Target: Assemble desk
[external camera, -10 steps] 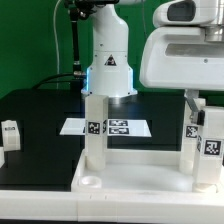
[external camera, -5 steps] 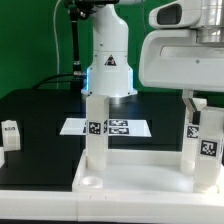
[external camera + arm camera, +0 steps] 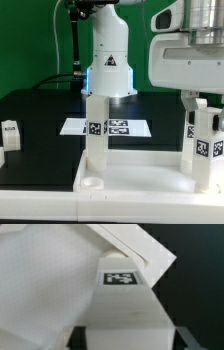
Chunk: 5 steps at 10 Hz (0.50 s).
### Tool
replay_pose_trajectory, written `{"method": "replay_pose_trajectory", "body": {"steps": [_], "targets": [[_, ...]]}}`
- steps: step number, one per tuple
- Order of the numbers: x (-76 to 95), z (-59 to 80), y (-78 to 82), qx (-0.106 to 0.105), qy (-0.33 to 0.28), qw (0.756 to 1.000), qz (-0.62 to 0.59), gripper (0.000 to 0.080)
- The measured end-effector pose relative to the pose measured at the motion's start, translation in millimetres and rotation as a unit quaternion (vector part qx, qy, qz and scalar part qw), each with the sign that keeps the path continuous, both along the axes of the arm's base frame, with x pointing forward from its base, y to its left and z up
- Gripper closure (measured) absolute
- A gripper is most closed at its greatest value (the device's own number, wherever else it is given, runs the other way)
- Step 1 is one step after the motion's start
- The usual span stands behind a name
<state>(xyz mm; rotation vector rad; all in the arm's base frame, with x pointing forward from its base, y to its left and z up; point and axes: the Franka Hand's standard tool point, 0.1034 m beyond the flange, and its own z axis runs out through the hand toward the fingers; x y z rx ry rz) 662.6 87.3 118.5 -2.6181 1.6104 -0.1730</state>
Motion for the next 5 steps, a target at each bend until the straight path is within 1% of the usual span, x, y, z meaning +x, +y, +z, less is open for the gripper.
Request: {"method": "replay_pose_trajectory", "body": {"steps": [3, 5], "targets": [[-1.2, -0.5, -0.9, 0.021, 0.009, 0.992, -0.12, 0.0509], [-2.0, -0.7, -0.1, 0.029, 0.012, 0.985, -0.17, 0.0509]]}}
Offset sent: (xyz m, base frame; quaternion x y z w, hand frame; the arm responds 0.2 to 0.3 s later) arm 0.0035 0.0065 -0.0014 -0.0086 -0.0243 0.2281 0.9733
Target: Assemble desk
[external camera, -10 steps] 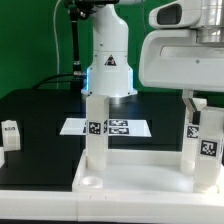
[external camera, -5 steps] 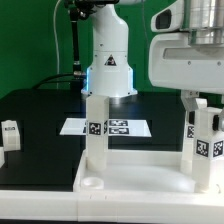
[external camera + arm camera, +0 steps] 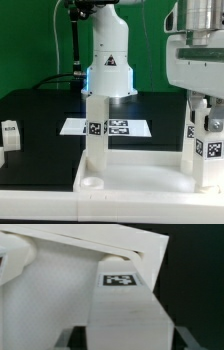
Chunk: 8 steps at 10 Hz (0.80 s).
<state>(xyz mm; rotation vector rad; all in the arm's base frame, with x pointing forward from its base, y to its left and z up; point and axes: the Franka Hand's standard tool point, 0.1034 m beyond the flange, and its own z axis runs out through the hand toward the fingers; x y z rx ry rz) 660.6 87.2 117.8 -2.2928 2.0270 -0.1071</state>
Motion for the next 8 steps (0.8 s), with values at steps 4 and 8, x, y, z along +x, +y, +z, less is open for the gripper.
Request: {"method": "replay_pose_trajectory", "body": {"steps": [4, 8], "targets": [[-0.9, -0.5, 1.5, 0.005, 0.003, 0.999, -0.045, 0.0321], [-1.3, -0.8, 4.4, -0.011, 0.001, 0.995, 0.098, 0.0162]]}}
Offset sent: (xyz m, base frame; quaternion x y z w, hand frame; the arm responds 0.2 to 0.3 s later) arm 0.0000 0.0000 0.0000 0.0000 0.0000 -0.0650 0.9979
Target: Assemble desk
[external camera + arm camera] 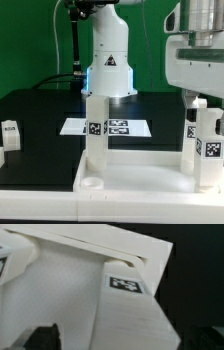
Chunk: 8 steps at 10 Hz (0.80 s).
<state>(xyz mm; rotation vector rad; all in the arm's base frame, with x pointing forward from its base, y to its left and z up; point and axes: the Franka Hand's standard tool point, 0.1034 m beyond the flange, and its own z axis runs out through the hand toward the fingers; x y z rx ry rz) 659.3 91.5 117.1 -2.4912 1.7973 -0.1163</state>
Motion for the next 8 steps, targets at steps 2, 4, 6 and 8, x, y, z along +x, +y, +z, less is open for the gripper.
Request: {"method": "replay_pose_trajectory", "body": {"steps": [2, 4, 6, 8], "targets": [[0.2, 0.5, 3.2, -0.018, -0.003, 0.992, 0.122, 0.015], [1.7, -1.4, 5.6, -0.029, -0.016, 0.981, 0.192, 0.015], [1.3, -0.9, 9.9, -0.039, -0.016, 0.962, 0.271, 0.015], [2.0, 1.1, 11.6, -0.047, -0.018, 0.938, 0.342, 0.015]]}}
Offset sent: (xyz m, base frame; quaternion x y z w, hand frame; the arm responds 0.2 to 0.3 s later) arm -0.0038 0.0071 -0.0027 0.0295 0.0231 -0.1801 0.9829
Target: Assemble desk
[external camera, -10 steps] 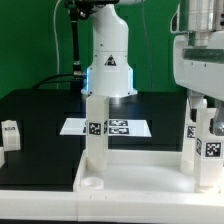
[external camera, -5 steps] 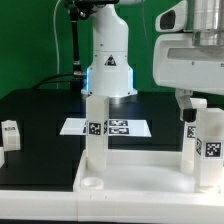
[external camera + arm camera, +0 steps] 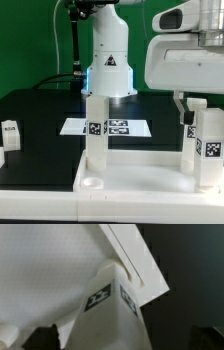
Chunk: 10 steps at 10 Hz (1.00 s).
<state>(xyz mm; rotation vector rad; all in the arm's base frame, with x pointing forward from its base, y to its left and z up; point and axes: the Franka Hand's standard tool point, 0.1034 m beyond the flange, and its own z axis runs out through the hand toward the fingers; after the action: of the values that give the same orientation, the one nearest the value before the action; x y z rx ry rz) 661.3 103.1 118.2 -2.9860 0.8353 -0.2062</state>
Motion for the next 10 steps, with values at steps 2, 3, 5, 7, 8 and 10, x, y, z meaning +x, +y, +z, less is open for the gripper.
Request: {"method": "replay_pose_trajectory", "body": {"steps": [2, 3, 5, 7, 8, 10], "targets": [[0.3, 1.0, 0.2, -0.011, -0.002, 0.997, 0.081, 0.015], [0.4, 1.1, 0.0, -0.017, -0.002, 0.992, 0.122, 0.015], [0.6, 1.1, -1.5, -0.028, -0.002, 0.981, 0.194, 0.015], [0.9, 1.2, -3.3, -0.038, -0.001, 0.969, 0.243, 0.0177], [0.9, 0.9, -3.4, -0.037, -0.001, 0.97, 0.238, 0.0177], [0.9, 0.8, -3.8, -0.037, -0.001, 0.971, 0.238, 0.0514]]}}
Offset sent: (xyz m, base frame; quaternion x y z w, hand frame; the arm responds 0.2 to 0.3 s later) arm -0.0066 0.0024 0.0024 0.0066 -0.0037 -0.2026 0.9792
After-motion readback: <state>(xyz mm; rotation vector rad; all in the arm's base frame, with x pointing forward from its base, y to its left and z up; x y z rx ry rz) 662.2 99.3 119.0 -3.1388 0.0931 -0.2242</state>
